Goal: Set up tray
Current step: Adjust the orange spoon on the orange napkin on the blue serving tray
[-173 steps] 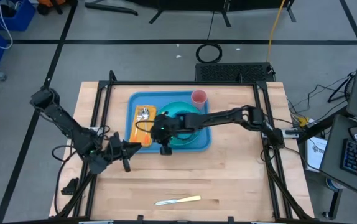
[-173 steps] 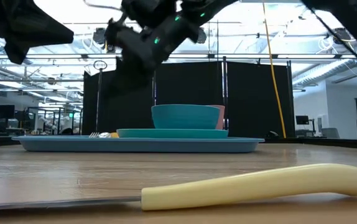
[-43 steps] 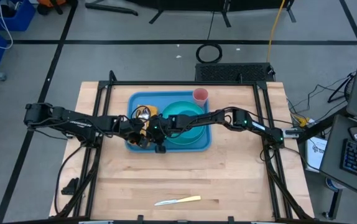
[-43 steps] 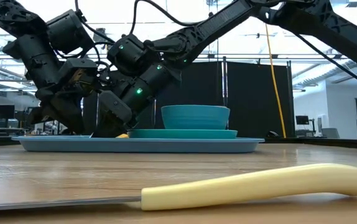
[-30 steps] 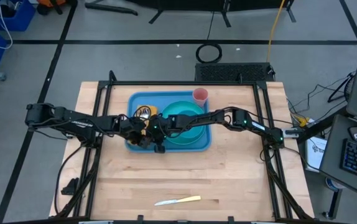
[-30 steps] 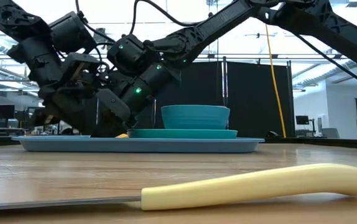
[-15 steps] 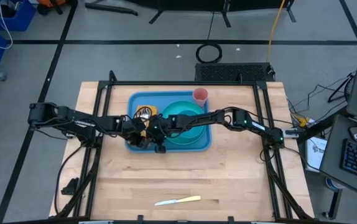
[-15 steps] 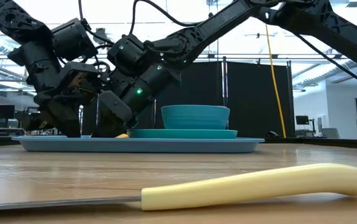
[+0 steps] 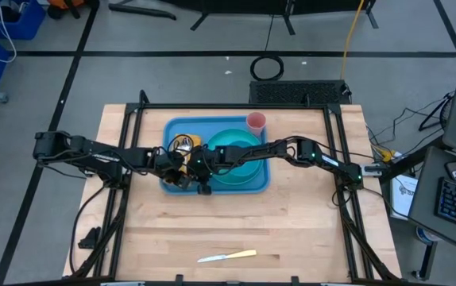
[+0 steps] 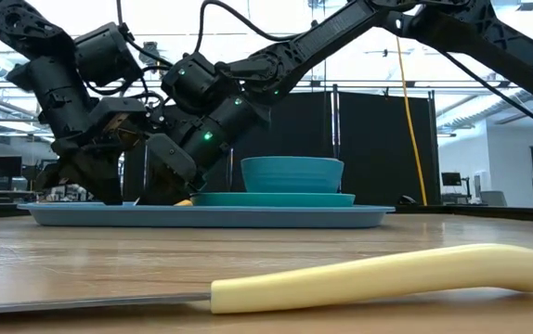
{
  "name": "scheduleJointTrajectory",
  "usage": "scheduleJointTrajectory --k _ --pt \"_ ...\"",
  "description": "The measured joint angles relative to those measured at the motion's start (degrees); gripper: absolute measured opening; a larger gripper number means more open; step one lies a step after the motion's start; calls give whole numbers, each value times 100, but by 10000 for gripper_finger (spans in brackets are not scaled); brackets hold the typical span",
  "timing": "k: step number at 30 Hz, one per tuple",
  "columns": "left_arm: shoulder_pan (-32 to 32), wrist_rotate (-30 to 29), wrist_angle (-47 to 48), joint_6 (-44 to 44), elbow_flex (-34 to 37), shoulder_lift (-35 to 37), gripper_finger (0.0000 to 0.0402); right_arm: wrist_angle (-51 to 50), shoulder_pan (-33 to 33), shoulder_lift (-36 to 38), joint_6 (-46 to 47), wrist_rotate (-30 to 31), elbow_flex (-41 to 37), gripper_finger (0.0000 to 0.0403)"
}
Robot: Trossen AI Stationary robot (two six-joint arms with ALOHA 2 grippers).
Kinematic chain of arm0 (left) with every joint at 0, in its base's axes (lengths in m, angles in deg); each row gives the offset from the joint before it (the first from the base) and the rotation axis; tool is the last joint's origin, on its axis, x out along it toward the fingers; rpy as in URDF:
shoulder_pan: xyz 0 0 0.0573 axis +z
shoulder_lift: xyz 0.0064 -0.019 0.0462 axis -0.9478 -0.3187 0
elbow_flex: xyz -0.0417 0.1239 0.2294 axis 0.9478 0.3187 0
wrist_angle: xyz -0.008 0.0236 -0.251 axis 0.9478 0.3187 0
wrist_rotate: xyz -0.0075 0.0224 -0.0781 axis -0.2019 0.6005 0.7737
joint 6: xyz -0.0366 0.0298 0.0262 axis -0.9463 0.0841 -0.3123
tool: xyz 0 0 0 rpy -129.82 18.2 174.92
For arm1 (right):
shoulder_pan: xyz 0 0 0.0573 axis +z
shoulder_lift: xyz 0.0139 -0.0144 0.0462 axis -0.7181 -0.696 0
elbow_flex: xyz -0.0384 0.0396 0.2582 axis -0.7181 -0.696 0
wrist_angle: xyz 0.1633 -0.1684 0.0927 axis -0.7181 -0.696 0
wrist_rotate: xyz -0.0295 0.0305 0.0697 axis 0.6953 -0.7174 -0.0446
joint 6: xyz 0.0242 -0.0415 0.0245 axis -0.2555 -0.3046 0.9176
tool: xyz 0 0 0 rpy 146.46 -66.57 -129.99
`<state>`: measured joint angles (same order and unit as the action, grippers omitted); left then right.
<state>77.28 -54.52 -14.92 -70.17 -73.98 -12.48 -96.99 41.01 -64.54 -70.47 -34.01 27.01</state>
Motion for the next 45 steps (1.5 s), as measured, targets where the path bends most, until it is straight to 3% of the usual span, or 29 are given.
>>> scheduleJointTrajectory --k 10,16,33,45 --pt "-28 -63 116 -82 -1 -17 1 21 3 1 -49 19 0 0" --pt "34 -246 780 -505 -13 -48 0 60 -4 -4 150 175 13 0" --pt "-17 -205 592 -265 12 -17 5 43 -8 -2 52 196 11 0" --pt "-37 -1023 2095 258 -1073 -43 5 33 -13 -3 106 166 7 0"
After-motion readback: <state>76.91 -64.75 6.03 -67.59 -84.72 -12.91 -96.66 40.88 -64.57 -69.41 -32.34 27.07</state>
